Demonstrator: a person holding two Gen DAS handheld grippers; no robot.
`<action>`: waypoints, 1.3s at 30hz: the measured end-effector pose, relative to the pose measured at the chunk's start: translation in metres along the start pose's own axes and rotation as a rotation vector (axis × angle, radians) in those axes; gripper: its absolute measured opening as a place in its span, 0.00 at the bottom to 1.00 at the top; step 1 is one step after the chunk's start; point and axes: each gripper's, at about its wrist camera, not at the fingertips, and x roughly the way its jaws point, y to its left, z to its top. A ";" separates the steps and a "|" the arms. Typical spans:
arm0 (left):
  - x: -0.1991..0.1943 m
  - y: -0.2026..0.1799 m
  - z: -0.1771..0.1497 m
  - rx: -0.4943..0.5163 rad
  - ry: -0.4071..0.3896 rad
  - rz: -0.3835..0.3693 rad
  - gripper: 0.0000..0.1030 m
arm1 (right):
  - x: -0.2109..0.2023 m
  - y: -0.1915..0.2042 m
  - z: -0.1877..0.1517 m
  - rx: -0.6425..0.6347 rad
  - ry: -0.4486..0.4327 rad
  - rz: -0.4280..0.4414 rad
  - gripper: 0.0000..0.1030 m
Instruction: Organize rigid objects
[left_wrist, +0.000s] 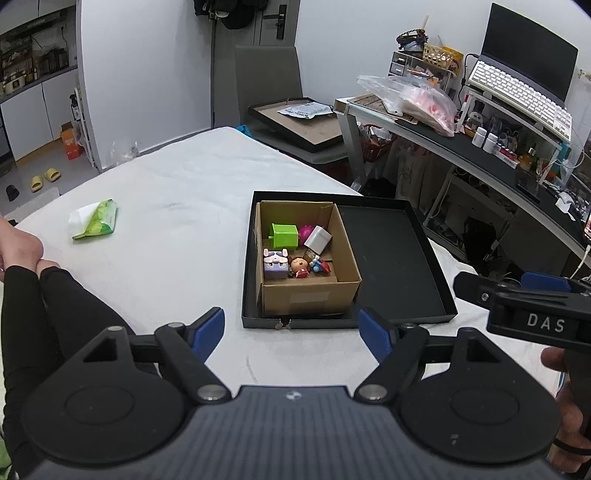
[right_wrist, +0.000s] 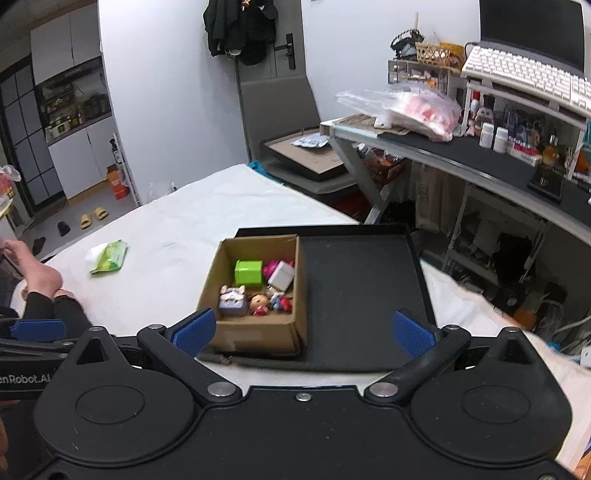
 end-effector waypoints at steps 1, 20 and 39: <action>-0.003 0.000 -0.001 0.002 -0.003 -0.001 0.76 | -0.003 0.001 -0.002 0.002 0.001 0.000 1.00; -0.028 0.007 -0.012 0.012 -0.022 -0.005 0.77 | -0.033 -0.002 -0.017 0.081 0.030 -0.009 1.00; -0.032 0.001 -0.017 0.022 -0.024 0.005 0.77 | -0.039 -0.003 -0.022 0.067 0.010 0.007 1.00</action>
